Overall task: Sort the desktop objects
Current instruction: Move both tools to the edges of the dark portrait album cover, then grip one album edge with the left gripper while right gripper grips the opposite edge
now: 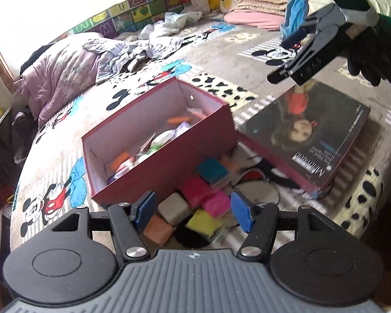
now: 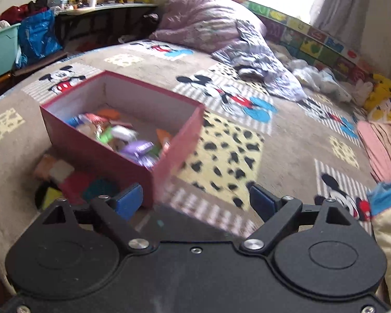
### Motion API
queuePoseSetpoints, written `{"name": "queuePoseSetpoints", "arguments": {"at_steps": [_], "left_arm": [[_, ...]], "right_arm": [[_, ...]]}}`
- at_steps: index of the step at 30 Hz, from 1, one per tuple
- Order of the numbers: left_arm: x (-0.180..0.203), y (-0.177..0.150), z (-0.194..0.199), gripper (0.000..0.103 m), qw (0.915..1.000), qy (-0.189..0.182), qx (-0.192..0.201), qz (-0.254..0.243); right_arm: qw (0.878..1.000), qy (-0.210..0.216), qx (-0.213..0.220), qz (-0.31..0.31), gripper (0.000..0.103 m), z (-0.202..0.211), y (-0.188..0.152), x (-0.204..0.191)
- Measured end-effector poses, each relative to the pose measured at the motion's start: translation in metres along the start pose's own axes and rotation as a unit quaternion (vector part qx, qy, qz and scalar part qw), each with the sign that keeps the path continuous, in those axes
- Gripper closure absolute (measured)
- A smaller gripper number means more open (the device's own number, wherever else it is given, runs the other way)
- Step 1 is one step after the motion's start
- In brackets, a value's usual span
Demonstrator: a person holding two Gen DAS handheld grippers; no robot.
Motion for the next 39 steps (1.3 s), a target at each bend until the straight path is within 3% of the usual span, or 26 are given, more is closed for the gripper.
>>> {"name": "queuePoseSetpoints", "arguments": {"at_steps": [6, 9, 17, 24, 30, 35, 39], "left_arm": [[0.022, 0.013, -0.014, 0.04, 0.9994, -0.014, 0.004, 0.032], [0.029, 0.016, -0.035, 0.04, 0.9949, -0.036, -0.001, 0.094], [0.049, 0.01, -0.108, 0.04, 0.9681, -0.101, -0.041, 0.226], [0.062, 0.006, -0.158, 0.04, 0.9445, -0.136, -0.065, 0.292], [0.087, 0.003, -0.188, 0.04, 0.9428, -0.154, -0.096, 0.279], [0.095, 0.004, -0.199, 0.03, 0.9399, -0.166, -0.1, 0.281], [0.102, 0.008, -0.199, 0.029, 0.9419, -0.173, -0.099, 0.271]], "right_arm": [[0.999, -0.017, -0.02, -0.02, 0.013, 0.001, -0.023, 0.028], [0.999, -0.022, -0.031, -0.038, 0.013, 0.0, -0.038, 0.044], [0.988, -0.061, -0.082, -0.113, 0.013, -0.007, -0.098, 0.107], [0.97, -0.087, -0.115, -0.194, 0.012, -0.011, -0.157, 0.16], [0.952, -0.054, -0.134, -0.27, 0.009, -0.019, -0.194, 0.179], [0.926, 0.015, -0.138, -0.352, 0.005, -0.025, -0.211, 0.186], [0.932, 0.066, -0.148, -0.325, 0.004, -0.025, -0.209, 0.173]]}}
Point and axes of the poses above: each gripper's, at about its wrist camera, not at the fingertips, and z roughly against the way its jaws point, x to its right, y to its top, the point moved 3 cm from there along -z, roughly the way its jaws point, and after that the axes turned 8 degrees about x, right-handed, at the moved point
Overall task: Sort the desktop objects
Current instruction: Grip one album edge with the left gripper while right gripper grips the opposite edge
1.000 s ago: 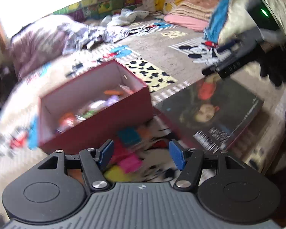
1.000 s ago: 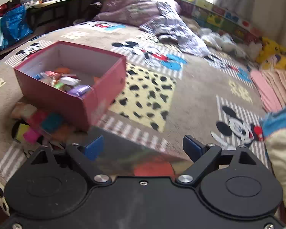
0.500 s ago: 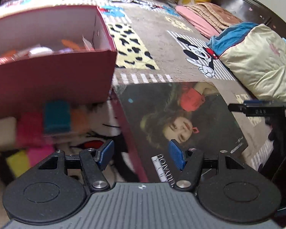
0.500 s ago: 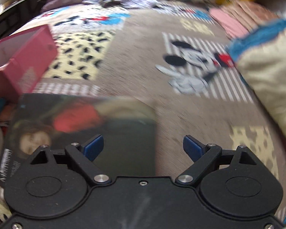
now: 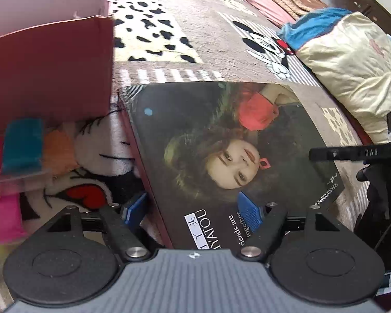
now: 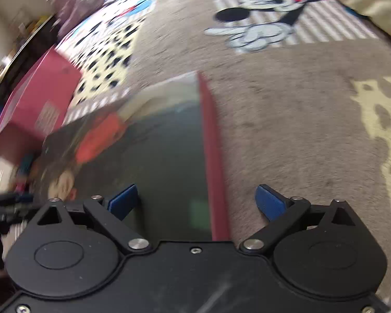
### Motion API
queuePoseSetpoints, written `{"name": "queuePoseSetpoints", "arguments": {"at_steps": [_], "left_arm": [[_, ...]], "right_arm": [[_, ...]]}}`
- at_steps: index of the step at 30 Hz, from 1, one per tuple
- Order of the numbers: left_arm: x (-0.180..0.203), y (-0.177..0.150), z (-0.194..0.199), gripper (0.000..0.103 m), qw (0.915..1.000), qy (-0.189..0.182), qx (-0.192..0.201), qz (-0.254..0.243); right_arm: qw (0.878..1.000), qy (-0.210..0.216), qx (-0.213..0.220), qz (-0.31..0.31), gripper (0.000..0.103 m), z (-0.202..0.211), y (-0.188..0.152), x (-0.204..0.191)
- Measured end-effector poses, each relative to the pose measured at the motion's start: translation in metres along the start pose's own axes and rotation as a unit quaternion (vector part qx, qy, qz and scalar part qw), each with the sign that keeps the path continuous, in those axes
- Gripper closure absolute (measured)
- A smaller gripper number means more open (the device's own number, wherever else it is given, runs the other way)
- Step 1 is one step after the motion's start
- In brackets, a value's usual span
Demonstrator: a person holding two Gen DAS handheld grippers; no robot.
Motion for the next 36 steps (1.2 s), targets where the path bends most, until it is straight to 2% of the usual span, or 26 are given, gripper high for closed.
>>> {"name": "queuePoseSetpoints", "arguments": {"at_steps": [4, 7, 12, 19, 25, 36], "left_arm": [[0.011, 0.001, 0.001, 0.027, 0.9998, 0.0, -0.003, -0.018], [0.018, 0.009, 0.013, 0.027, 0.9993, -0.008, 0.019, -0.033], [0.029, 0.038, 0.05, 0.027, 0.9949, -0.029, 0.079, -0.056], [0.028, 0.075, 0.101, 0.027, 0.9845, -0.028, 0.144, -0.095], [0.001, 0.105, 0.133, 0.026, 0.9796, -0.007, 0.171, -0.106], [-0.091, 0.137, 0.177, 0.025, 0.9758, 0.039, 0.199, -0.081]], "right_arm": [[0.999, 0.009, -0.023, 0.035, 0.001, 0.0, -0.006, -0.018], [0.999, 0.011, -0.014, 0.032, 0.001, 0.011, -0.005, -0.021], [0.999, 0.025, 0.034, 0.012, 0.001, 0.04, 0.011, -0.027], [0.994, 0.043, 0.099, -0.001, 0.001, 0.072, 0.035, -0.06], [0.989, 0.065, 0.131, 0.0, 0.001, 0.075, 0.057, -0.102], [0.979, 0.094, 0.182, 0.011, 0.001, 0.042, 0.089, -0.202]]}}
Point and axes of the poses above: each gripper's, at about its wrist camera, not at the fingertips, and z roughly against the way its jaws point, x to its right, y to its top, the point moved 3 cm from there along -z, roughly the way its jaws point, and after that the axes turned 8 degrees about x, right-handed, at the moved point
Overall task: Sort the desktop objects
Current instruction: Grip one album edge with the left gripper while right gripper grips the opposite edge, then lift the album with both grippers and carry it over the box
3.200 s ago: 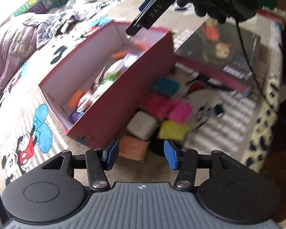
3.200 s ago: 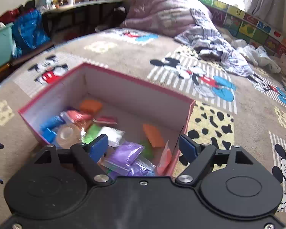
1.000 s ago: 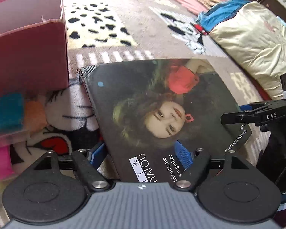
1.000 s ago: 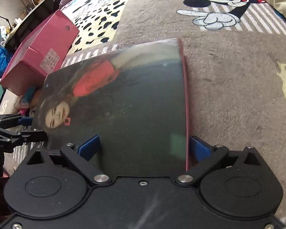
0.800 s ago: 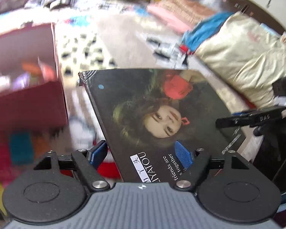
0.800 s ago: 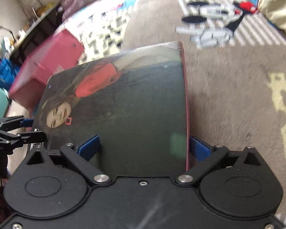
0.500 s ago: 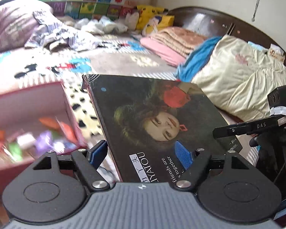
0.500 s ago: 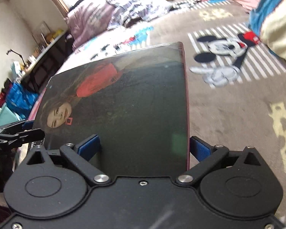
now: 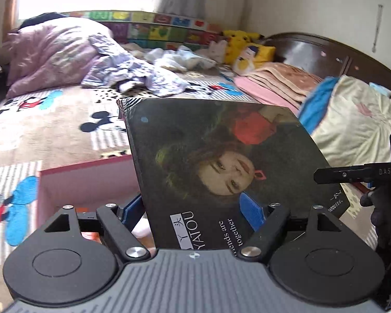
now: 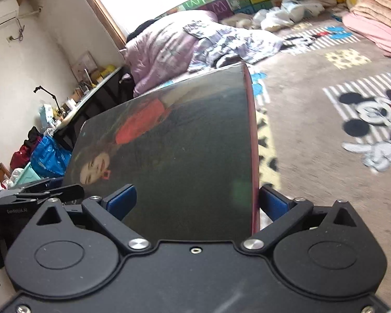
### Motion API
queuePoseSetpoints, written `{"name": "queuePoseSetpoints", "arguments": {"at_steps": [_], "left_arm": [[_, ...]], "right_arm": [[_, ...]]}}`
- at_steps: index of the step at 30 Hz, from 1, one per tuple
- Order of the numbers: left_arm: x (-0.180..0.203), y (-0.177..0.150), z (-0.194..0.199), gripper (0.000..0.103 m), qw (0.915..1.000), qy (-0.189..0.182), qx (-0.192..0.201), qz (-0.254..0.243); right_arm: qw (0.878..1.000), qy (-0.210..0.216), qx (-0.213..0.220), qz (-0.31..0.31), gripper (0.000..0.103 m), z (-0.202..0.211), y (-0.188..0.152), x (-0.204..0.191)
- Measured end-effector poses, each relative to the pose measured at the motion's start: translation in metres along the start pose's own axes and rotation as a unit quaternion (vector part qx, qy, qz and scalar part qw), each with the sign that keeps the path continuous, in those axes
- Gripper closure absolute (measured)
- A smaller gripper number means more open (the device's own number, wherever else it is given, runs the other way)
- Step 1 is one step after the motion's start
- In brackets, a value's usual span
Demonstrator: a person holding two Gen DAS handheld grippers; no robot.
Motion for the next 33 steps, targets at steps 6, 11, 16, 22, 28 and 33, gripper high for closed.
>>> {"name": "queuePoseSetpoints", "arguments": {"at_steps": [6, 11, 16, 22, 28, 33], "left_arm": [[-0.059, 0.0, 0.003, 0.024, 0.9991, 0.02, 0.004, 0.038], [-0.098, -0.006, 0.001, 0.023, 0.9975, 0.027, -0.006, 0.065], [-0.123, -0.018, 0.001, 0.023, 0.9963, 0.032, -0.022, 0.076], [-0.145, -0.036, 0.001, 0.023, 0.9952, 0.032, -0.037, 0.084], [-0.156, -0.036, -0.006, 0.022, 0.9948, 0.035, -0.036, 0.088], [-0.164, -0.038, -0.016, 0.021, 0.9934, 0.04, -0.032, 0.102]], "right_arm": [[1.0, 0.002, 0.014, 0.02, 0.001, -0.037, -0.006, -0.044], [1.0, 0.0, 0.015, 0.024, 0.001, -0.062, -0.011, -0.068], [1.0, 0.008, -0.001, 0.019, 0.001, -0.081, -0.021, -0.079], [0.998, 0.0, -0.026, 0.05, 0.001, -0.1, -0.036, -0.095], [0.997, -0.015, -0.037, 0.066, 0.001, -0.115, -0.043, -0.101], [0.995, -0.032, -0.035, 0.093, 0.001, -0.126, -0.049, -0.105]]}}
Point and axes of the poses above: each gripper's, at about its wrist camera, not at the fingertips, and z roughly against the way its jaws point, x to its right, y to its top, the point moved 3 cm from there along -z, roughly the way its jaws point, and after that the axes turned 8 degrees about x, right-handed, at the moved point
